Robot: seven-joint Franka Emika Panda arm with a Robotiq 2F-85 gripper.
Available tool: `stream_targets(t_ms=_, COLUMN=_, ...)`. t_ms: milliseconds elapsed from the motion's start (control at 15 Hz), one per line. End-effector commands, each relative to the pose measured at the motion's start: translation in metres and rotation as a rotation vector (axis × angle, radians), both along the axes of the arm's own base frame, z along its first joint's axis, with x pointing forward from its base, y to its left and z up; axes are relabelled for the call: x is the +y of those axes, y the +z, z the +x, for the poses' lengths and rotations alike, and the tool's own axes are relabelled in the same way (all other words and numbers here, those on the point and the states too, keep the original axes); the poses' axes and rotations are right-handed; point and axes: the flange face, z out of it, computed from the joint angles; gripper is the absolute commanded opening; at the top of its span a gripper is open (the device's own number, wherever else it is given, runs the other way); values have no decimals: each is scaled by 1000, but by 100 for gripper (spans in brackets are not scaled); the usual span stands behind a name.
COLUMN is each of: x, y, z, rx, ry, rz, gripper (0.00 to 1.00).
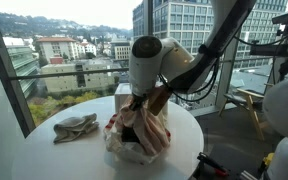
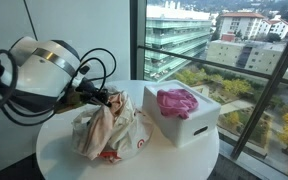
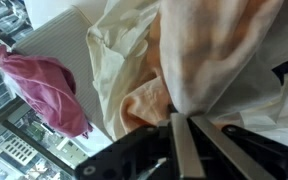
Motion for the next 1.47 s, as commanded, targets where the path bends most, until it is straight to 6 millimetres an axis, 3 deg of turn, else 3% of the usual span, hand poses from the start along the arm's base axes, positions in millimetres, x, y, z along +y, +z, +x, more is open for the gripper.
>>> stream_targets(t_ms=0, x=3, y=-20, z=33, rx=-8, ry=-62, rz=-2, gripper=1)
stream_targets(t_ms=333, x=5, y=-43, z=75, rx=0, ry=-152, rz=27, gripper=1)
stream_targets(t_ms=600, x=-16, y=-76, z=105, rx=95, ry=-247, rz=61, gripper=1)
stream_targets(t_ms=800, x=-24, y=-93, z=114, rx=187, ry=-330, rz=123, gripper=3)
stream_targets(t_ms=867, x=-23, y=-94, z=114, rx=234, ry=-346, rz=159, gripper=30)
stream_targets(t_ms=933, x=-22, y=-89, z=114, rx=254, ry=-367, rz=183, gripper=31)
stream_targets(t_ms=1400, x=-25, y=-8, z=113, rx=154, ry=-463, rz=228, gripper=82)
